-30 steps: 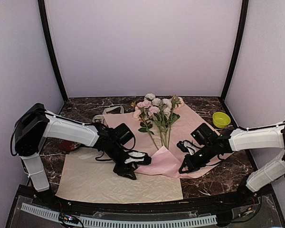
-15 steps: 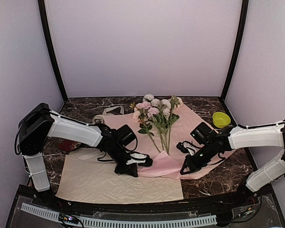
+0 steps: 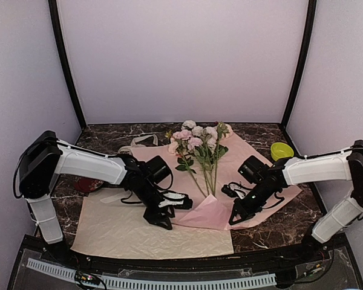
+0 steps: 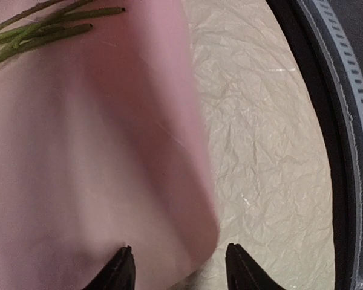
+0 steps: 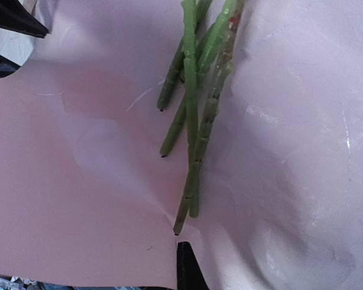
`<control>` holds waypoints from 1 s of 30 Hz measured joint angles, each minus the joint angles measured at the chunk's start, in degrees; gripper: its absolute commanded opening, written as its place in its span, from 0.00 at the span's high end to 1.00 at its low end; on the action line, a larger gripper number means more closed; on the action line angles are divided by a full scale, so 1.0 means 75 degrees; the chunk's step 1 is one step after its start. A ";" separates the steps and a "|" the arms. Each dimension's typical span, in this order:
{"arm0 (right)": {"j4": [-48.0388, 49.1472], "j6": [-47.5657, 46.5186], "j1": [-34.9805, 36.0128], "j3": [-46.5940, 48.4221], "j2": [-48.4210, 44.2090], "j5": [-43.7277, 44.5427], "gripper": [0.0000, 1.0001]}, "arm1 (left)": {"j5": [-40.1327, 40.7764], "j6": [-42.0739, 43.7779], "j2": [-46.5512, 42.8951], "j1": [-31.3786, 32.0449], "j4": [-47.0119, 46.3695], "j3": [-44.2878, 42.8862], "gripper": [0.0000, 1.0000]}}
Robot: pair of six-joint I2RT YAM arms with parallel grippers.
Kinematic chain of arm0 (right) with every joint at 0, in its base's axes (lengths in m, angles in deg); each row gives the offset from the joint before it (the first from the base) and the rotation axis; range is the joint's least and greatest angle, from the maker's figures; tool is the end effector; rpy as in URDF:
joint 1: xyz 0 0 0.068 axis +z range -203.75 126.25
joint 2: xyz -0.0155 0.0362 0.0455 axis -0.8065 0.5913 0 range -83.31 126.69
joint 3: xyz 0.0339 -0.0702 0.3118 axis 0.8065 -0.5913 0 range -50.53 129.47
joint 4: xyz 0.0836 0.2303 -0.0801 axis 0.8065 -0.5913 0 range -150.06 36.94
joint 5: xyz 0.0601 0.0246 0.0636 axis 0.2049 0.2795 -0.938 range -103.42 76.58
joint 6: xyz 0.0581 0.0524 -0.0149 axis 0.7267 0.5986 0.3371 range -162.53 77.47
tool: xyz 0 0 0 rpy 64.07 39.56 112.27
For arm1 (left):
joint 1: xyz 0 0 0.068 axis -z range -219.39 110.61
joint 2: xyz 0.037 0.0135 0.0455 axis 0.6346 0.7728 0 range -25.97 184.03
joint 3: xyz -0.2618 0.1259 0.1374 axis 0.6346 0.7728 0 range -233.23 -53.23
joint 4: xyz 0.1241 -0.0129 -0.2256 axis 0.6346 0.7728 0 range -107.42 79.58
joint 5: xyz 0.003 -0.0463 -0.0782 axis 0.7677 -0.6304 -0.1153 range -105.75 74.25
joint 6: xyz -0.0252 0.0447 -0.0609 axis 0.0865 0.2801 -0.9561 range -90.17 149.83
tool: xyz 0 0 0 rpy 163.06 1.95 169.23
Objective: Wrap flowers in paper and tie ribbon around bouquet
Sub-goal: Fold the bottom corner of the flattened wrapping paper at the center of the board.
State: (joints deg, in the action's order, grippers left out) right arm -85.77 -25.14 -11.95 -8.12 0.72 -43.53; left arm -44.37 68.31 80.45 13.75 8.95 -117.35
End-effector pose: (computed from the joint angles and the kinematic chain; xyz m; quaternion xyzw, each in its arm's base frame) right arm 0.1585 0.1878 0.1821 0.2369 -0.9276 -0.2887 0.0126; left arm 0.1993 -0.3208 0.1717 0.7147 0.6309 -0.2638 0.1469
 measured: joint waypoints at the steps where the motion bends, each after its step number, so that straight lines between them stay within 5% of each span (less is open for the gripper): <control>1: 0.0003 -0.0032 -0.0003 0.0023 0.0108 0.0003 1.00 | -0.0070 0.0000 -0.0111 -0.0003 -0.0149 0.0079 0.42; 8: -0.0041 -0.0117 -0.0006 0.0163 0.0195 0.0020 1.00 | -0.1070 -0.1131 -0.0883 -0.0038 -0.1848 0.0577 0.43; 15: -0.0052 -0.0111 -0.0041 0.0175 0.0221 0.0114 1.00 | -0.1469 -0.1545 -0.0323 -0.0038 -0.2072 0.0300 0.46; 18: -0.0052 -0.0082 -0.0090 0.0175 0.0204 0.0189 1.00 | -0.1533 -0.1632 -0.0210 -0.0038 -0.2043 0.0294 0.57; 22: -0.0047 -0.0023 -0.0134 0.0175 0.0117 0.0230 1.00 | -0.1515 -0.1786 -0.0090 -0.0041 -0.1982 0.0160 0.97; 30: -0.0038 0.0114 -0.0213 0.0172 0.0082 0.0481 1.00 | -0.1291 -0.1897 0.0198 -0.0117 -0.1722 -0.0207 1.00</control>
State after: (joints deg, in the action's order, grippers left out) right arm -86.05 -24.29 -13.55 -6.83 1.33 -39.92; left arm -54.05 54.08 81.93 12.88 -3.97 -118.90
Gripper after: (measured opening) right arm 0.004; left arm 0.005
